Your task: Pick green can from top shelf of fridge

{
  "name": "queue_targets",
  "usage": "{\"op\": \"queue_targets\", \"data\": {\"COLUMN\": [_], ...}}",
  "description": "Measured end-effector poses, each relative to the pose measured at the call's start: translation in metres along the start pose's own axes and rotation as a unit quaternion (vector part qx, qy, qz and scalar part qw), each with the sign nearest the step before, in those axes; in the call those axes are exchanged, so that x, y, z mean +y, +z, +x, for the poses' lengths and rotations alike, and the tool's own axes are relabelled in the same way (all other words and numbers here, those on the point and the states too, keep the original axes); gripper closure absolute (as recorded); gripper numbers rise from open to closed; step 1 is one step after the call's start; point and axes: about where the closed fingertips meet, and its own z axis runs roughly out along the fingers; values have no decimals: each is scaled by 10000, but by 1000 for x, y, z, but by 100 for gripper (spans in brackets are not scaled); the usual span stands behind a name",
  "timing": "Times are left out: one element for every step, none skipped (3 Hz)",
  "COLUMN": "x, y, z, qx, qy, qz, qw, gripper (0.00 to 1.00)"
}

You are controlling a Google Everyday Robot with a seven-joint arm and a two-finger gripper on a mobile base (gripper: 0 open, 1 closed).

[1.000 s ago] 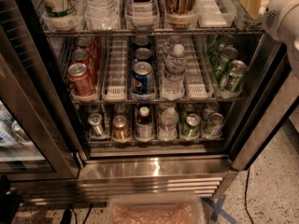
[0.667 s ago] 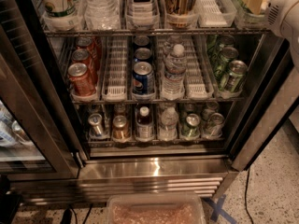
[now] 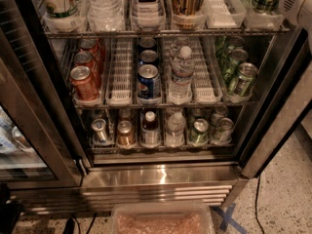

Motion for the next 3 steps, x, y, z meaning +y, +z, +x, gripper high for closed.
{"op": "queue_targets", "data": {"x": [-5, -5, 12], "y": [-8, -24, -47], "z": [-8, -11, -3], "qx": [-2, 80, 326], "qy": [22, 36, 23], "qz": [44, 40, -205], "qw": [10000, 10000, 9993], "gripper": [100, 100, 100]}}
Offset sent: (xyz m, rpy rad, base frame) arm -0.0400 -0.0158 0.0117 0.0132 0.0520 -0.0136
